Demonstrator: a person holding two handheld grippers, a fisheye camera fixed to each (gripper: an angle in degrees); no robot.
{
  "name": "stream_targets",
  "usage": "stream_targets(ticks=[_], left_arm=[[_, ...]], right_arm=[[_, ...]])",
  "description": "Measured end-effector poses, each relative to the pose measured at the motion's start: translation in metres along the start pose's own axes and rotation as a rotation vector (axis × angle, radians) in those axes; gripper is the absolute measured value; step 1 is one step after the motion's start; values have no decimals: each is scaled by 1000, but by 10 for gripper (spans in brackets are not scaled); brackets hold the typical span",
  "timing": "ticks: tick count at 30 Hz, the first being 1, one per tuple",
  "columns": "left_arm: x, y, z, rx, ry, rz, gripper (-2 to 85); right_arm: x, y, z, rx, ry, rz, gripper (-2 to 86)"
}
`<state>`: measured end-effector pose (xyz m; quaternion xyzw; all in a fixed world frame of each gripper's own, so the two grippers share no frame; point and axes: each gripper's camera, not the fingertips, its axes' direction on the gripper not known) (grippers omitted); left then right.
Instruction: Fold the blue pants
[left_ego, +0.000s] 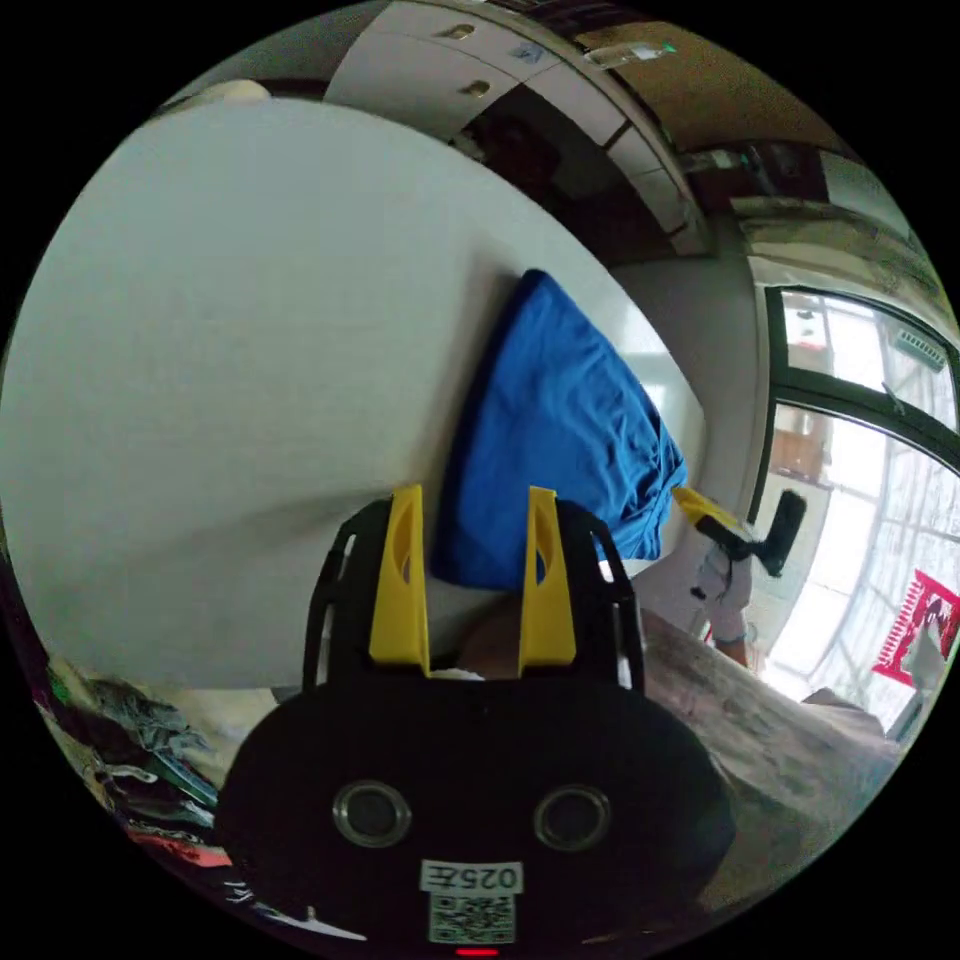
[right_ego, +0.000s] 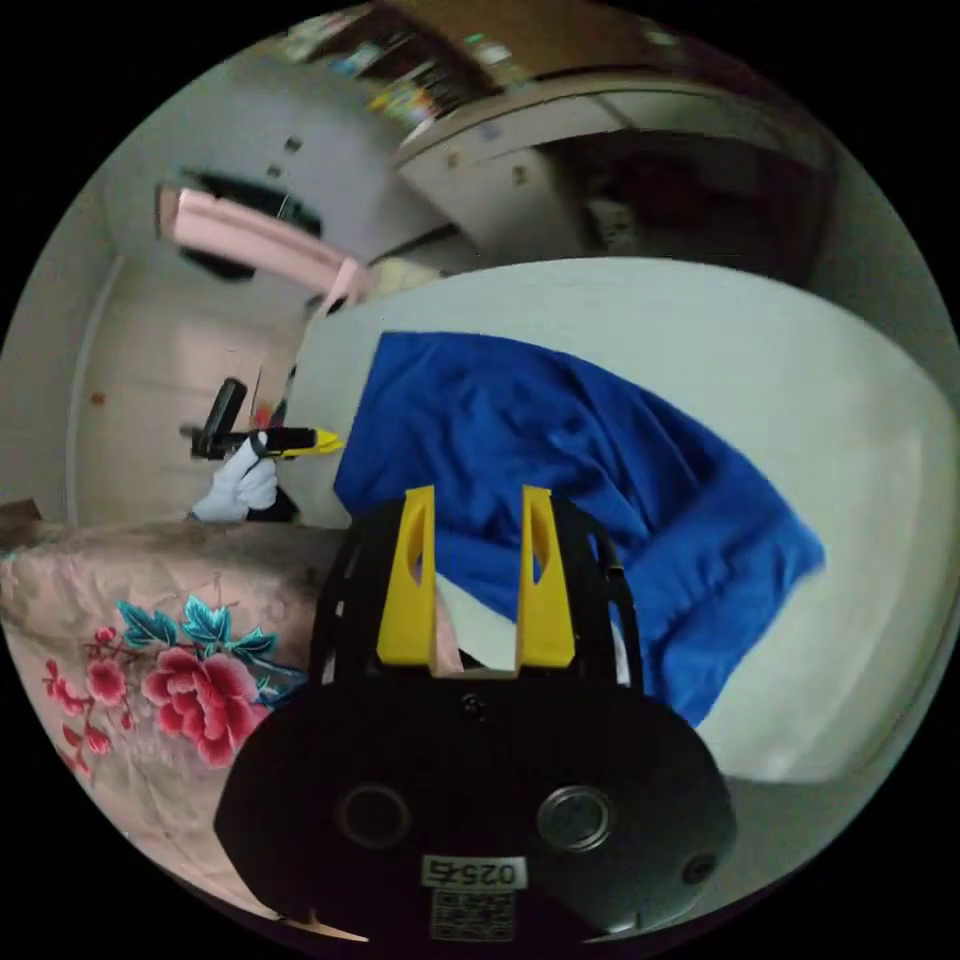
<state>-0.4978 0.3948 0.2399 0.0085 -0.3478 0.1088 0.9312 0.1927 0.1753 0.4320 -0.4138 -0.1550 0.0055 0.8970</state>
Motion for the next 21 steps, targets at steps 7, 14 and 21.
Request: stream_targets(ticks=[7, 14, 21], left_arm=[[4, 34, 17, 75, -95, 42, 102], [-11, 45, 36, 74, -71, 34, 79], [-20, 41, 51, 60, -57, 44, 65]], right_arm=[[-139, -131, 38, -215, 113, -511, 134], [-204, -217, 102, -418, 179, -592, 122], [-247, -213, 109, -470, 243, -635, 119]])
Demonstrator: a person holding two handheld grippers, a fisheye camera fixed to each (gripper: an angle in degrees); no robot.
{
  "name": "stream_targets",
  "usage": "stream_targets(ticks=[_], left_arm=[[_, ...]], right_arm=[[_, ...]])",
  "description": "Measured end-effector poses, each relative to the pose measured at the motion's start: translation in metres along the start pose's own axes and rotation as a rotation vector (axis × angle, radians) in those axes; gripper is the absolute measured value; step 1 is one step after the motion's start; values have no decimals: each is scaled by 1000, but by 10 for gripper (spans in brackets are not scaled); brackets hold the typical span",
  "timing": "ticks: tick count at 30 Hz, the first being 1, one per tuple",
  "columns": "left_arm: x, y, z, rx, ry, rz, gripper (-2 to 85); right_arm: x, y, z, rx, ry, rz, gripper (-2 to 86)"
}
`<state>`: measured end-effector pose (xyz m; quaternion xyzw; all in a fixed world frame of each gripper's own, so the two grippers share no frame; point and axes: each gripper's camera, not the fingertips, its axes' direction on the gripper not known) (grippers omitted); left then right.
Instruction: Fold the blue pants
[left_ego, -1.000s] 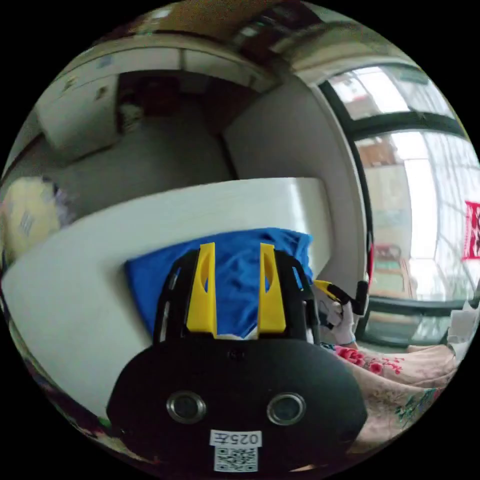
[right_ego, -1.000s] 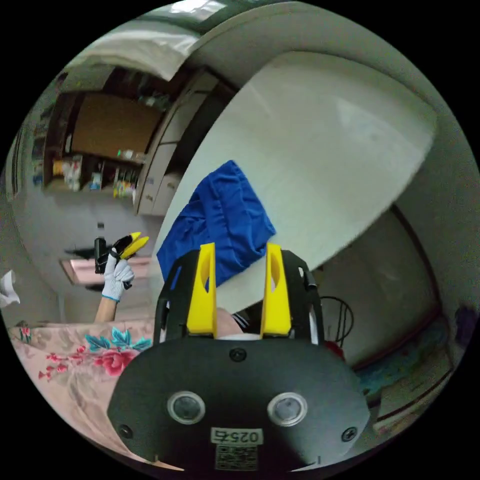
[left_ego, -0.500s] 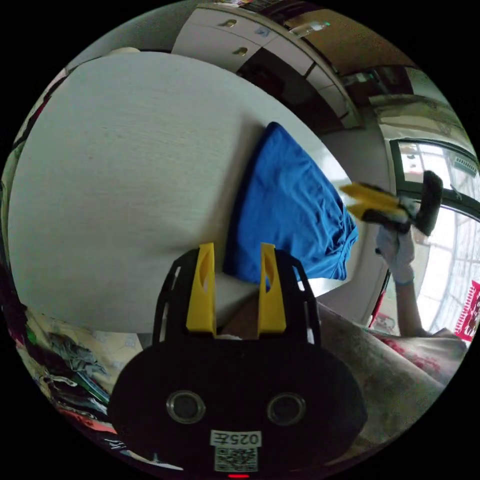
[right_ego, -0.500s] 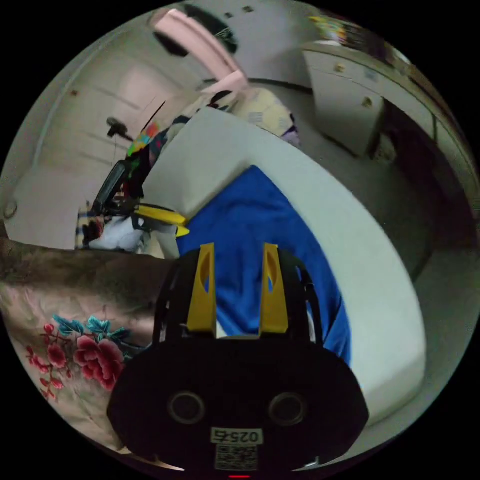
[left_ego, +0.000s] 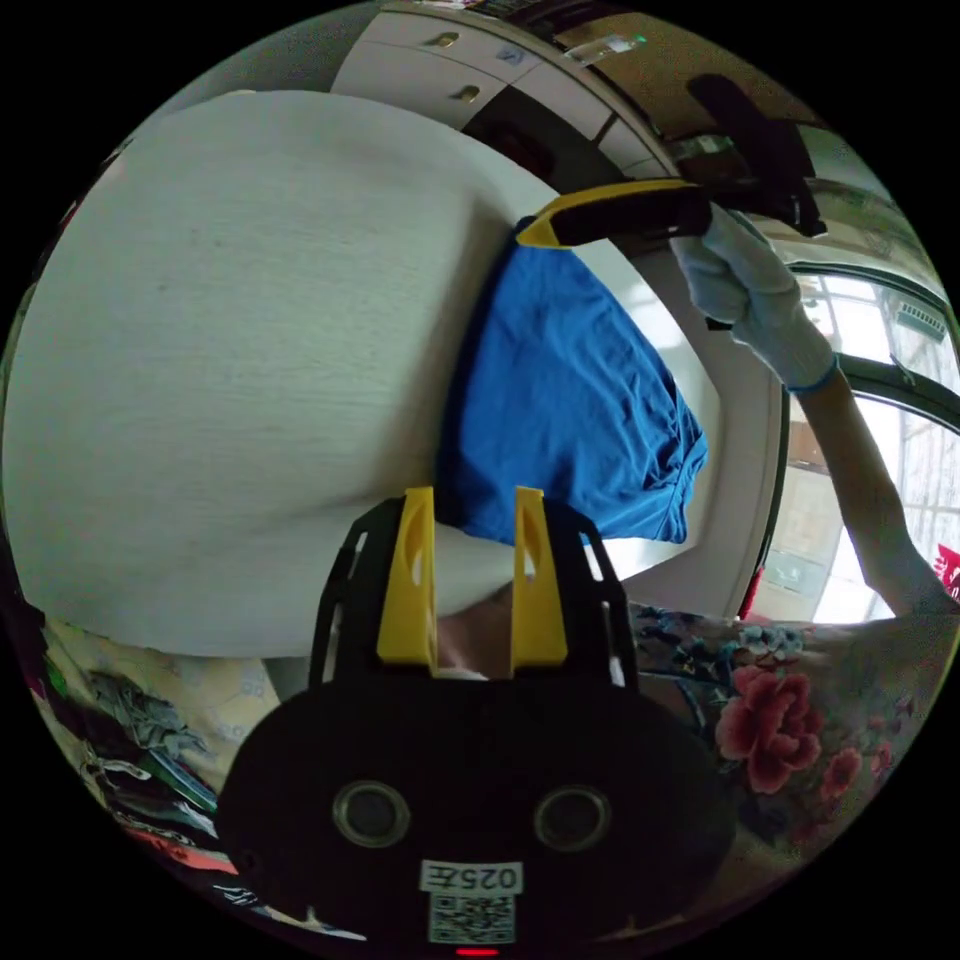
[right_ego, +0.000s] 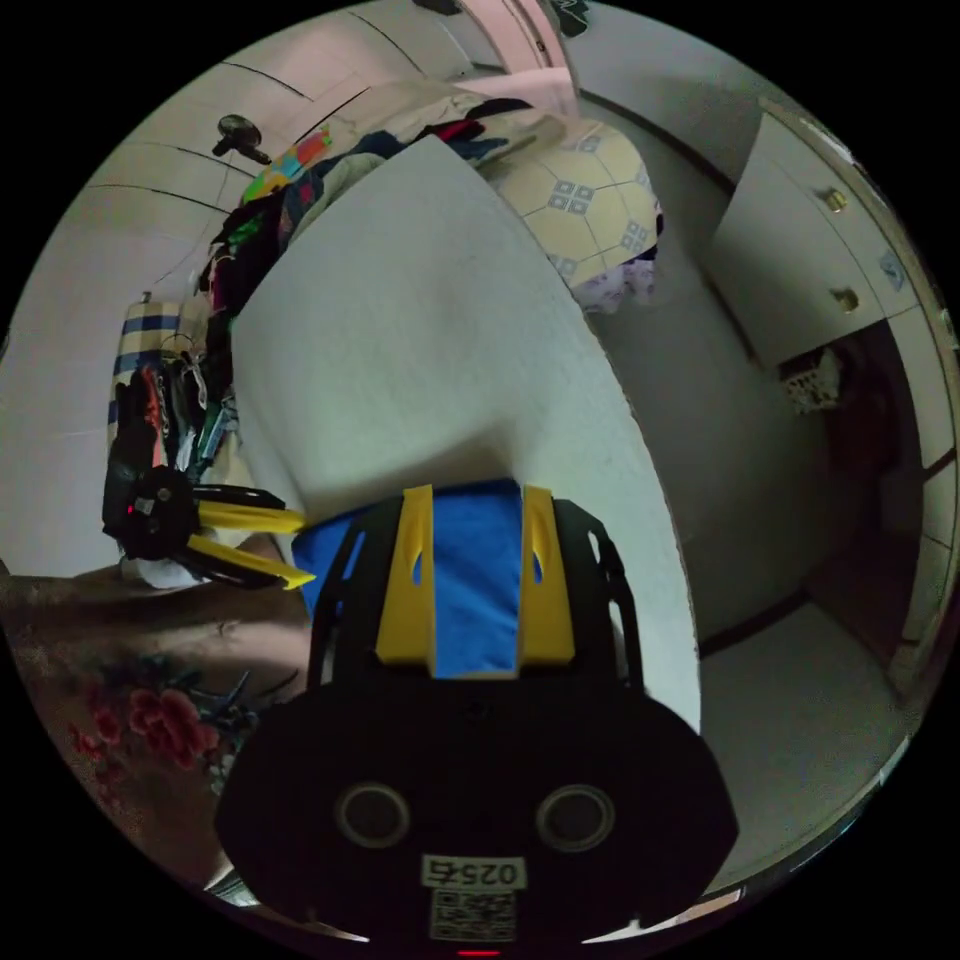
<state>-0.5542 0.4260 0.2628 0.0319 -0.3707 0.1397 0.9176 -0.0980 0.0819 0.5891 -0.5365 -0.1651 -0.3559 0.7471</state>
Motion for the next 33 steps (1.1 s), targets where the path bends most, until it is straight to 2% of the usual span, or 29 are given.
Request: stream_targets(ticks=[4, 7, 8, 11, 15, 17, 22, 27, 30, 33], left_arm=[[-1, -2, 9, -31, -53, 9, 39], [-1, -7, 16, -74, -111, 43, 9], [-2, -11, 23, -116, -105, 69, -4], [-7, -12, 26, -130, -88, 92, -13], [-8, -2, -31, -5, -17, 122, -15], [2, 2, -69, 63, -38, 179, -15], [45, 21, -179, 282, -231, 350, -14], [106, 73, -286, 505, -433, 527, -14], [142, 118, -311, 567, -567, 623, -14], [164, 154, -297, 543, -677, 664, -14]], right_arm=[[-19, 0, 3, -58, 93, -47, 97], [-34, 2, 1, -76, 168, -67, 47], [-43, 4, 2, -85, 150, -127, 20], [-54, 13, 0, -88, 90, -108, 0], [-73, 55, -57, 100, 122, -49, -8], [-85, 81, -98, 218, 134, -30, -9], [-110, 156, -206, 574, 90, 15, -9], [-160, 227, -292, 907, 30, -44, -9], [-198, 261, -314, 998, 40, -114, -10], [-231, 283, -307, 977, 100, -171, -10]])
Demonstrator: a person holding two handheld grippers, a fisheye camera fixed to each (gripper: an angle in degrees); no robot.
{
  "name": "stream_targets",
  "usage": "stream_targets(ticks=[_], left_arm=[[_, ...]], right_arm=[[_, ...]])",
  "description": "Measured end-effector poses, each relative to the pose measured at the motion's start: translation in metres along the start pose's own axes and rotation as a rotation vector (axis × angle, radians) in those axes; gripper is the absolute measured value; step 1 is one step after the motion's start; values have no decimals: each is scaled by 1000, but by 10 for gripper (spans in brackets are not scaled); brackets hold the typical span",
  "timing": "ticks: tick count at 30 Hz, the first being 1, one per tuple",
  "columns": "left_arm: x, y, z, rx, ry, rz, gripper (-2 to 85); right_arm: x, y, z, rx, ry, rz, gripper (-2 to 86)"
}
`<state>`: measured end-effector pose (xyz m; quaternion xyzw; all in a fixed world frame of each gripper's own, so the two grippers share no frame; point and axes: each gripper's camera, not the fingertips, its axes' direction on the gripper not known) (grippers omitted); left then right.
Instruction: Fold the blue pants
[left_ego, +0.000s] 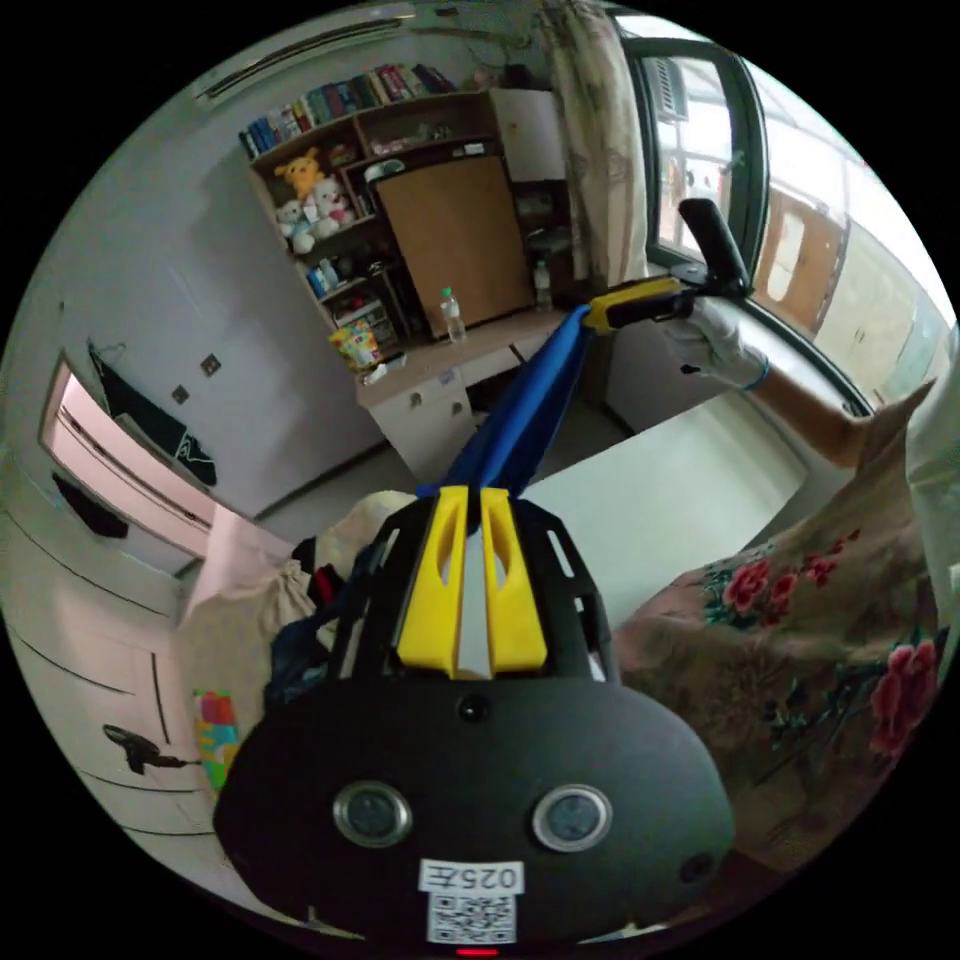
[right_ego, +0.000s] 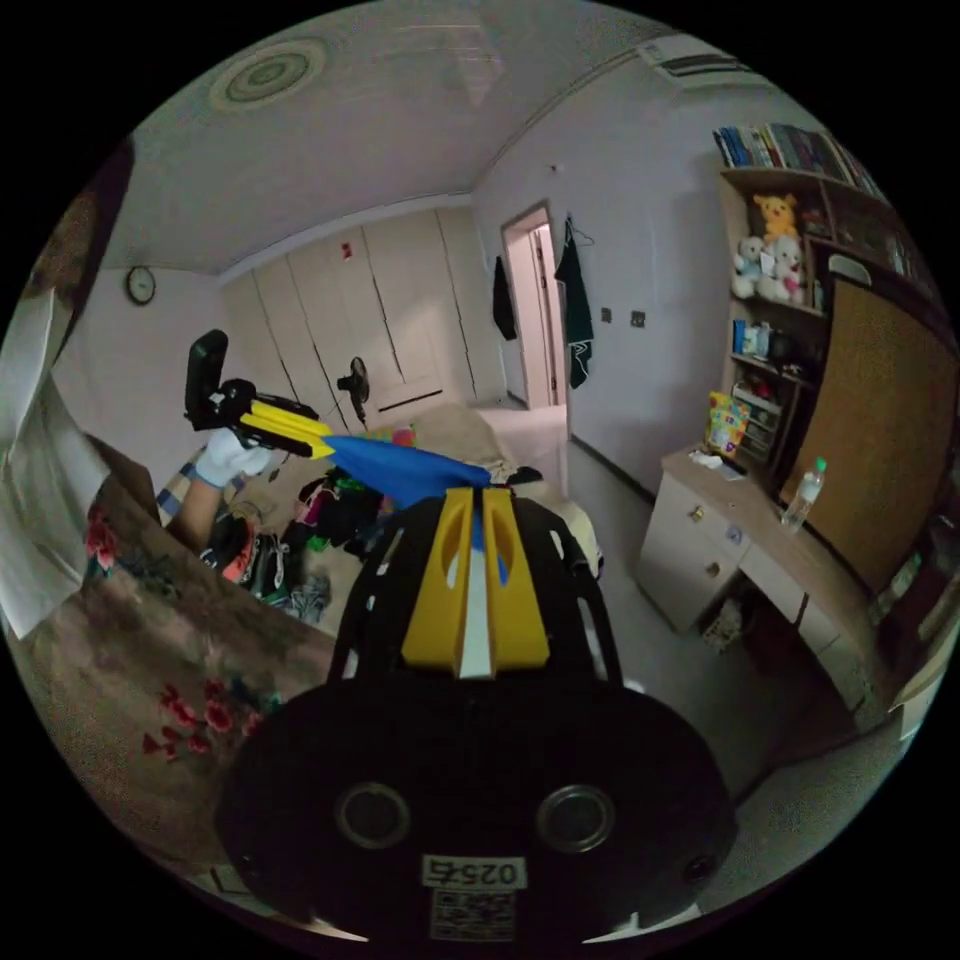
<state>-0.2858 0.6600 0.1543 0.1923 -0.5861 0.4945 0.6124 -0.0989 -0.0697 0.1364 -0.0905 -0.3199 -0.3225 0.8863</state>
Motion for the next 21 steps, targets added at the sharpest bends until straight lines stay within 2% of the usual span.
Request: stream_targets(ticks=[4, 7, 12, 15, 19, 21], left_arm=[[59, 31, 23, -89, -55, 70, -14], [98, 65, 76, -174, 33, 23, -14], [169, 138, 191, -359, 265, -117, -14], [209, 161, 223, -446, 413, -179, -14], [239, 160, 206, -470, 449, -177, -13], [233, 149, 181, -416, 448, -199, -14]], right_arm=[[-29, 43, 11, -104, -10, -50, -10], [-37, 97, 38, -226, -64, -41, -10], [-33, 212, 98, -482, -273, 61, -10], [-36, 260, 113, -609, -380, 130, -10], [-37, 271, 88, -596, -523, 233, -10], [-30, 257, 68, -539, -587, 266, -9]])
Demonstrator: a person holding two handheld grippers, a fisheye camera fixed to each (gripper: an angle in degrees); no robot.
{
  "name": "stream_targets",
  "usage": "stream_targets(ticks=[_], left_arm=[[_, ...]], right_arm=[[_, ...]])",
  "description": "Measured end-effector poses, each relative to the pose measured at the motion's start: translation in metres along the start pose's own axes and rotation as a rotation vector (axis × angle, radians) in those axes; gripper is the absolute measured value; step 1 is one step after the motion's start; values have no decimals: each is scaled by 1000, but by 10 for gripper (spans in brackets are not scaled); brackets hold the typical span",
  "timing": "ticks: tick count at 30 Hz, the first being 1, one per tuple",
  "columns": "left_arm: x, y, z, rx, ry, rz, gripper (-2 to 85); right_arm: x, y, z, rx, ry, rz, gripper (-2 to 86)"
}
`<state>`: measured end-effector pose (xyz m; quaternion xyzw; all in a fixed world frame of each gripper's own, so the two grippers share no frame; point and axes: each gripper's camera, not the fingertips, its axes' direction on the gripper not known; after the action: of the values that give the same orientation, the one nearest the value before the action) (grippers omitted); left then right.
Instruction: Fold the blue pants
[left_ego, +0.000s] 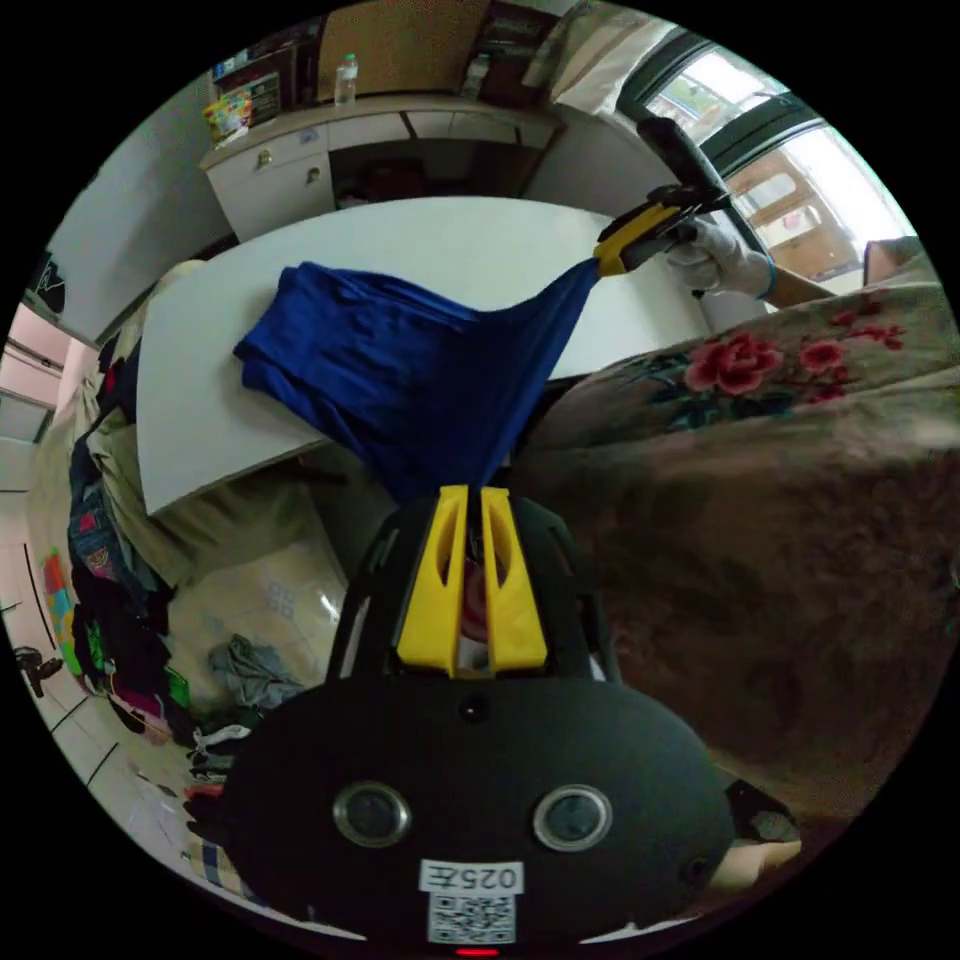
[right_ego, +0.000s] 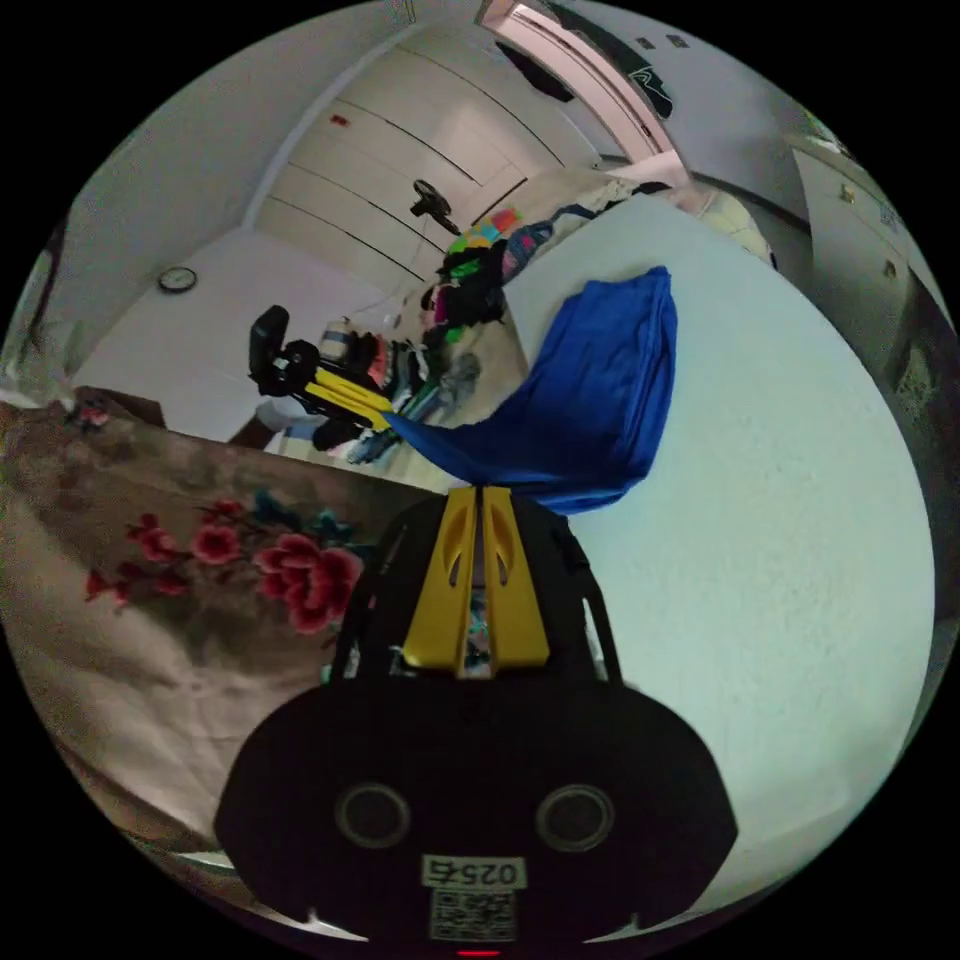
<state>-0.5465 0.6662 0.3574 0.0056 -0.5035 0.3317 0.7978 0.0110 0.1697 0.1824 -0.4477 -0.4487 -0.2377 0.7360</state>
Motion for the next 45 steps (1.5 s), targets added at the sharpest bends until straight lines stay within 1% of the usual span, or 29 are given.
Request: stream_targets(ticks=[4, 6, 7, 9, 10, 11, 12, 13, 15, 16, 17, 20, 22, 26, 28, 29, 30, 31, 32, 33, 34, 36, 37, 39, 41, 43, 45], left_arm=[[-28, -12, -43, 166, -5, -74, -13], [-65, -31, -56, 240, -75, -125, -12], [-75, -37, -57, 250, -93, -135, -12], [-125, -65, -43, 263, -159, -180, -12], [-138, -72, -36, 253, -167, -186, -12], [-169, -88, -16, 226, -156, -209, -12], [-203, -102, 9, 181, -108, -245, -12], [-219, -109, 23, 154, -75, -263, -12], [-279, -127, 76, 81, 69, -369, -12], [-291, -130, 86, 68, 105, -395, -12], [-312, -133, 102, 60, 165, -445, -12], [-350, -131, 113, 123, 271, -553, -12], [-365, -130, 112, 152, 300, -574, -11], [-395, -129, 119, 120, 287, -611, 0], [-409, -119, 124, 133, 286, -679, 33], [-421, -102, 126, 158, 308, -762, 77], [-429, -77, 125, 231, 361, -838, 81], [-430, -62, 125, 282, 392, -867, 83], [-426, -30, 124, 378, 441, -931, 88], [-415, 1, 126, 453, 481, -967, 94], [-407, 16, 129, 472, 499, -983, 97], [-366, 60, 161, 469, 591, -1017, 118], [-355, 68, 173, 467, 629, -1024, 125], [-310, 93, 232, 499, 830, -1042, 151], [-285, 102, 279, 508, 964, -1066, 159], [-271, 109, 317, 537, 1019, -1112, 154], [-267, 123, 348, 679, 1062, -1168, 146]], right_arm=[[-1, -36, -34, 90, 10, -47, -8], [12, -80, -45, 140, 46, -77, -8], [17, -92, -45, 147, 57, -75, -7], [43, -145, -39, 165, 100, -88, -7], [51, -158, -34, 163, 127, -85, -7], [72, -185, -22, 141, 165, -67, -7], [94, -209, -5, 101, 201, -42, -8], [106, -220, 3, 80, 224, -20, -8], [155, -259, 41, -39, 268, 81, -8], [166, -266, 49, -62, 274, 104, -8], [183, -280, 61, -104, 283, 137, -8], [207, -307, 66, -102, 262, 192, -7], [217, -321, 64, -97, 259, 211, -7], [243, -350, 73, -149, 248, 225, -5], [255, -361, 82, -204, 271, 232, -2], [264, -366, 88, -243, 251, 238, 2], [273, -369, 91, -285, 207, 239, 9], [277, -369, 90, -290, 191, 244, 14], [281, -367, 82, -261, 162, 252, 29], [283, -361, 67, -196, 125, 273, 49], [282, -356, 59, -154, 100, 277, 57], [277, -328, 39, -56, -22, 305, 92], [276, -320, 38, -48, -47, 320, 102], [274, -282, 43, -60, -97, 370, 119], [277, -256, 53, -80, -106, 416, 125], [285, -237, 64, -85, -141, 471, 132], [300, -223, 76, -45, -192, 525, 138]])
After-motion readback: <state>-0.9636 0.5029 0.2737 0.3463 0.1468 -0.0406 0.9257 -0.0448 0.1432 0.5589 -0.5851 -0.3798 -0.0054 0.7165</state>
